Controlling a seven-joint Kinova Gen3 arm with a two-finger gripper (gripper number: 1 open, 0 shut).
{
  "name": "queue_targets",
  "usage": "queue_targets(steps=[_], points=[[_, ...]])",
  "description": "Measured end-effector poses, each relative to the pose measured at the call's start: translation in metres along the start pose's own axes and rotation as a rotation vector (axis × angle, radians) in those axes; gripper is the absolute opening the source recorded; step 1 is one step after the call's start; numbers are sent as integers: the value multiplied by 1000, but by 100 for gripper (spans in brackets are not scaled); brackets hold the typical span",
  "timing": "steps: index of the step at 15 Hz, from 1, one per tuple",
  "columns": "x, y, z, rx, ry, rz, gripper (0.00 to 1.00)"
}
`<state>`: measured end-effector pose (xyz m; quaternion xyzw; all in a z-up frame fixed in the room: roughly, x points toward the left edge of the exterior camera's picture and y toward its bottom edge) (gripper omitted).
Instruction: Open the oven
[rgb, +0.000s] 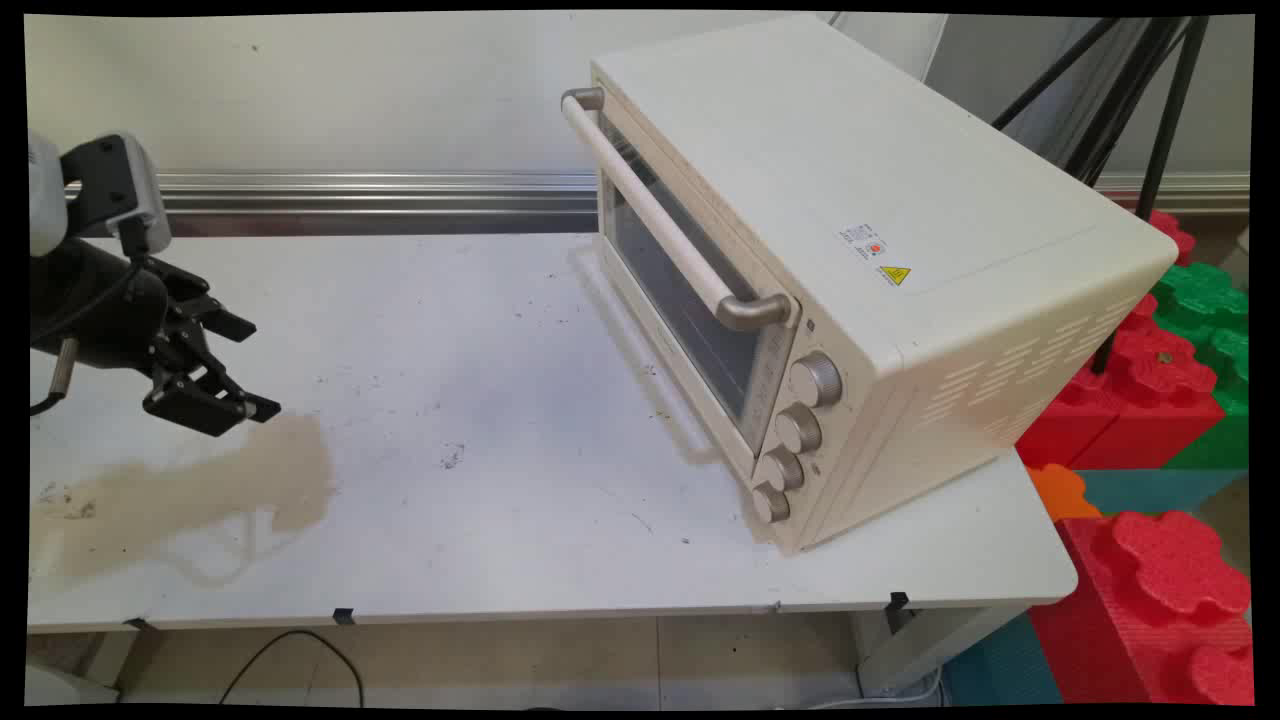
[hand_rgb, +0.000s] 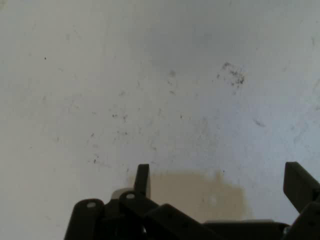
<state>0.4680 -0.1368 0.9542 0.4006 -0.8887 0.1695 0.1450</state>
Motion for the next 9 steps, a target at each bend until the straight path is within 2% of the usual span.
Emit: queue_targets(steps=[4, 9], points=[[9, 0, -7, 6, 20, 0, 100], [33, 1, -22, 16, 69, 0, 100]])
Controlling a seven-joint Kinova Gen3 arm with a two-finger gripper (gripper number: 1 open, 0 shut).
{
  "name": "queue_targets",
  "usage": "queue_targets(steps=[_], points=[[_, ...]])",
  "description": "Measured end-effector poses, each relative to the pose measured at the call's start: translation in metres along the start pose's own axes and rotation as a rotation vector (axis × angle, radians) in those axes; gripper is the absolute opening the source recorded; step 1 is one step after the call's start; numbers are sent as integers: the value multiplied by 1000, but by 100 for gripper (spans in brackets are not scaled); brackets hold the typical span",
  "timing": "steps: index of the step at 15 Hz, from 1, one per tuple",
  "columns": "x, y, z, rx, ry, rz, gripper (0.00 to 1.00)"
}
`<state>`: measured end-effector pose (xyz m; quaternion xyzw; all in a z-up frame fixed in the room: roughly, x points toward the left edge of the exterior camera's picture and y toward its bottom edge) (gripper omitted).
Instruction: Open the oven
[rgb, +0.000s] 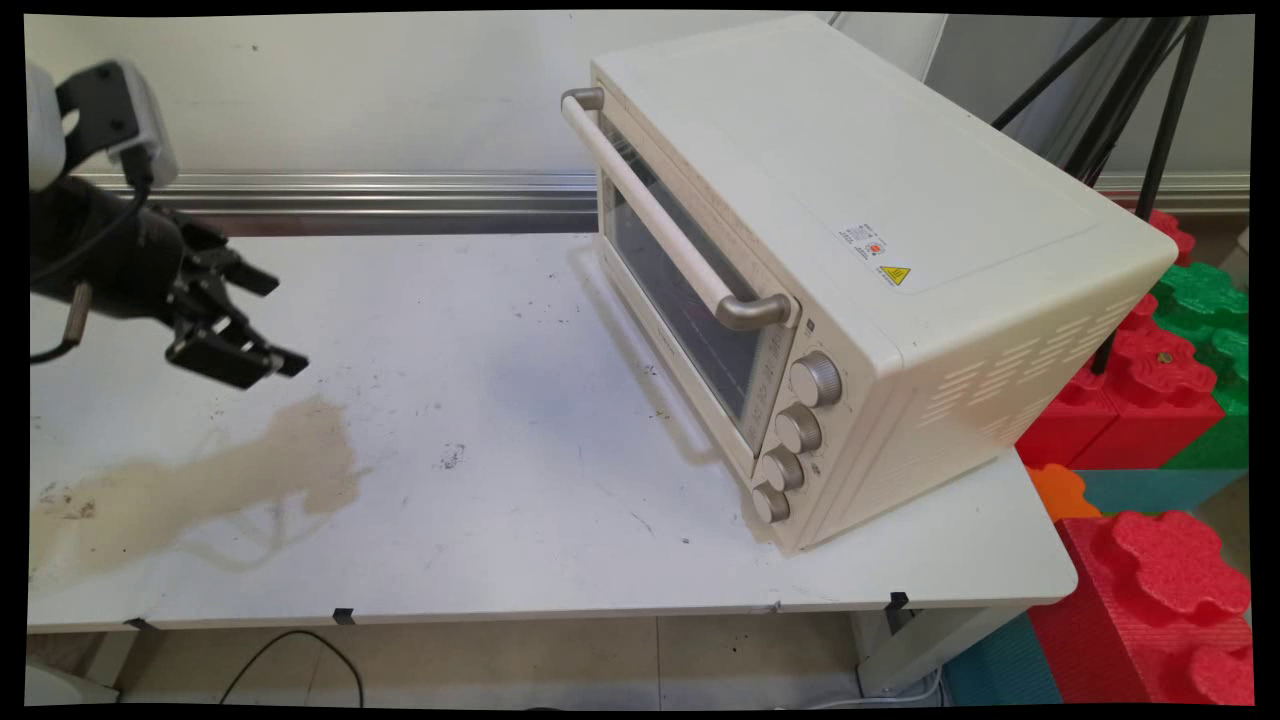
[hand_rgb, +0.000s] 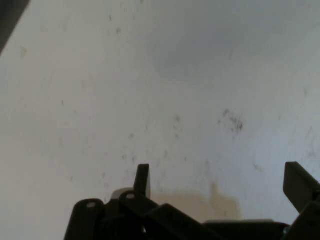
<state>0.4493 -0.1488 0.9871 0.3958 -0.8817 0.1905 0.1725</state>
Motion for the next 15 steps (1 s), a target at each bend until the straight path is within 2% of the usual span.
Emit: queue_targets(steps=[4, 9, 15], points=[[28, 3, -9, -1, 57, 5, 100], [78, 8, -14, -9, 152, 18, 100], [129, 16, -13, -18, 240, 35, 100]])
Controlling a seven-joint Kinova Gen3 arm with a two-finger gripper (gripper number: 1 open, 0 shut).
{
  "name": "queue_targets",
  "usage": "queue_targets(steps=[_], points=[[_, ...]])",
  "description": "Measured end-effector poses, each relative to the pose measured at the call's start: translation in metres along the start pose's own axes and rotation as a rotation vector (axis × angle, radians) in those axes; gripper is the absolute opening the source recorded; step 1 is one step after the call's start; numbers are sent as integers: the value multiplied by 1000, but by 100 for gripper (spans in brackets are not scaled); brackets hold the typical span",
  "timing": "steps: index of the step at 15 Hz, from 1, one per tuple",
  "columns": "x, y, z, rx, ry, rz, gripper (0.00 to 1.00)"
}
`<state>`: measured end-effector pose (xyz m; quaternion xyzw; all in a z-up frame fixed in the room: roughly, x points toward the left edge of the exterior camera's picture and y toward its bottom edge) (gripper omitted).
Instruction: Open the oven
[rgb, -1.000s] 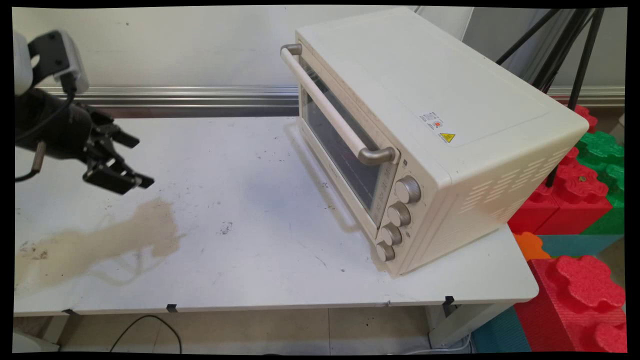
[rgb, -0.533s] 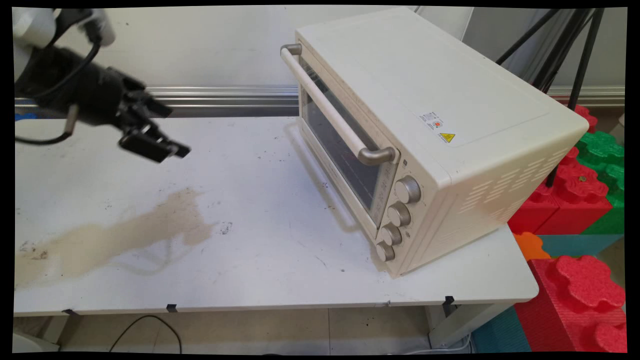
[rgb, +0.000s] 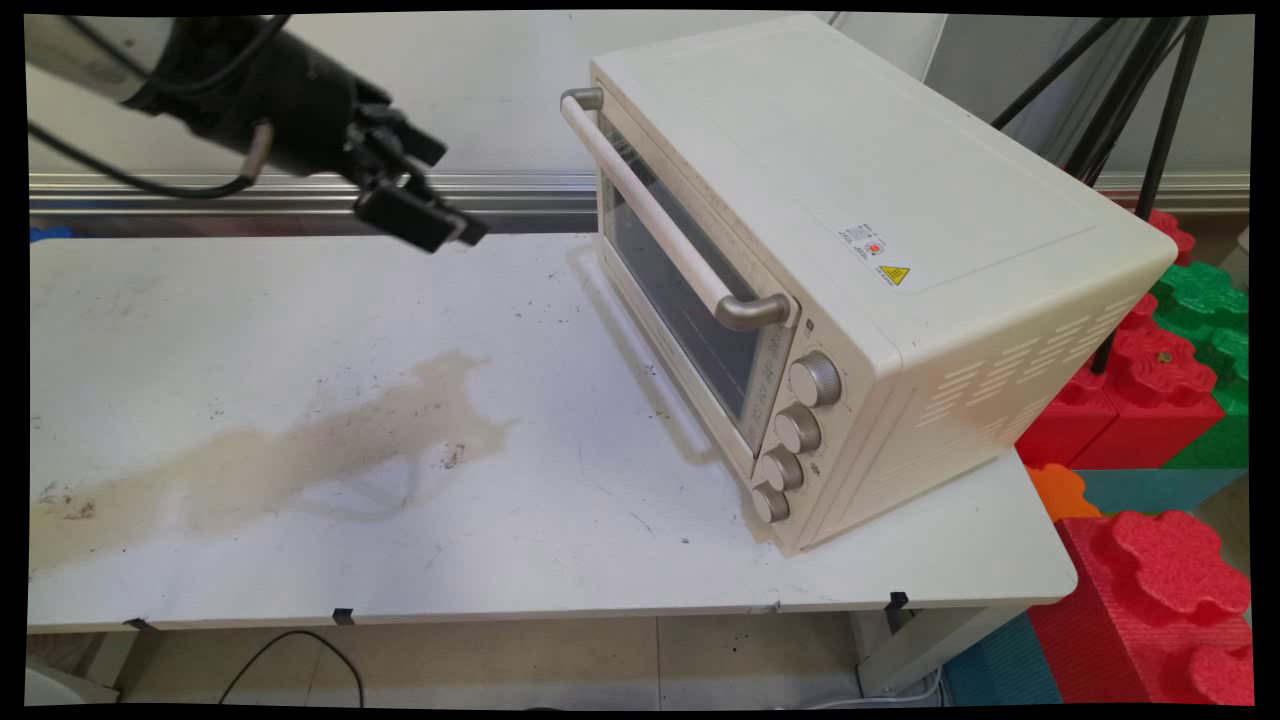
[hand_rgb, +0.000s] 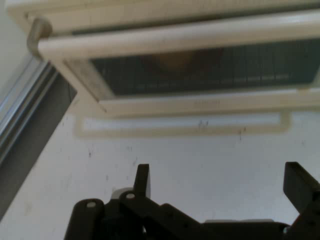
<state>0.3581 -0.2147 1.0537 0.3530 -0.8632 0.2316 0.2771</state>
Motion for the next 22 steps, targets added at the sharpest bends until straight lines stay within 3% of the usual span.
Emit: queue_targets(steps=[10, 22], points=[[57, 4, 34, 5, 79, 26, 100], [97, 5, 88, 2, 108, 21, 100]])
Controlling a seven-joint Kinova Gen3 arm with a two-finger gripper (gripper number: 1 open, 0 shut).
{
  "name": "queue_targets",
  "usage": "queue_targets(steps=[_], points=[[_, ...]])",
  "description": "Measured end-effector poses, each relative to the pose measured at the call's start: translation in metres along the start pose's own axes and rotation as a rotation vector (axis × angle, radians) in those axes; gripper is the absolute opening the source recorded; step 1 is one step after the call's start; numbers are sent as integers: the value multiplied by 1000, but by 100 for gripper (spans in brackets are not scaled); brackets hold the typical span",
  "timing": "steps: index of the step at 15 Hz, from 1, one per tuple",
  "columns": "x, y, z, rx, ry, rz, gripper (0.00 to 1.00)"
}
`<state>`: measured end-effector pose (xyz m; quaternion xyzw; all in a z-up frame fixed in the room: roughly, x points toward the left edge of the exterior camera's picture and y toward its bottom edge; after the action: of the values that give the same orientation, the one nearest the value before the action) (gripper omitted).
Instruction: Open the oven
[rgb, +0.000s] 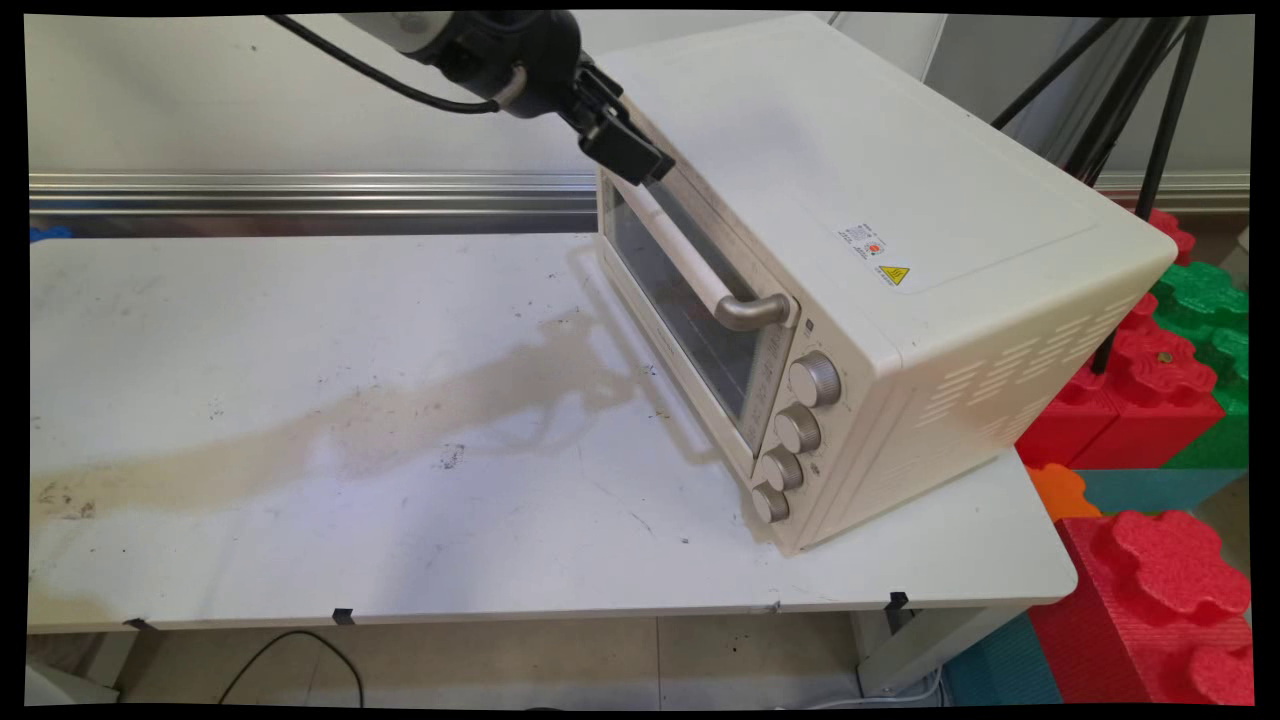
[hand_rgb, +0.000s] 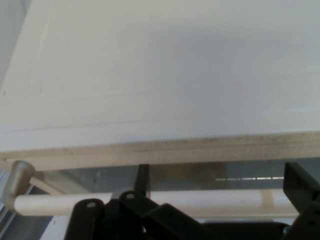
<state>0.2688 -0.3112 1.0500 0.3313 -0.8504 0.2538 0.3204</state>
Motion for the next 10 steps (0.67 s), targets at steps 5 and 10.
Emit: queue_targets(steps=[5, 10], points=[[5, 2, 10, -2, -4, -3, 0], [5, 3, 13, 0, -15, -2, 0]])
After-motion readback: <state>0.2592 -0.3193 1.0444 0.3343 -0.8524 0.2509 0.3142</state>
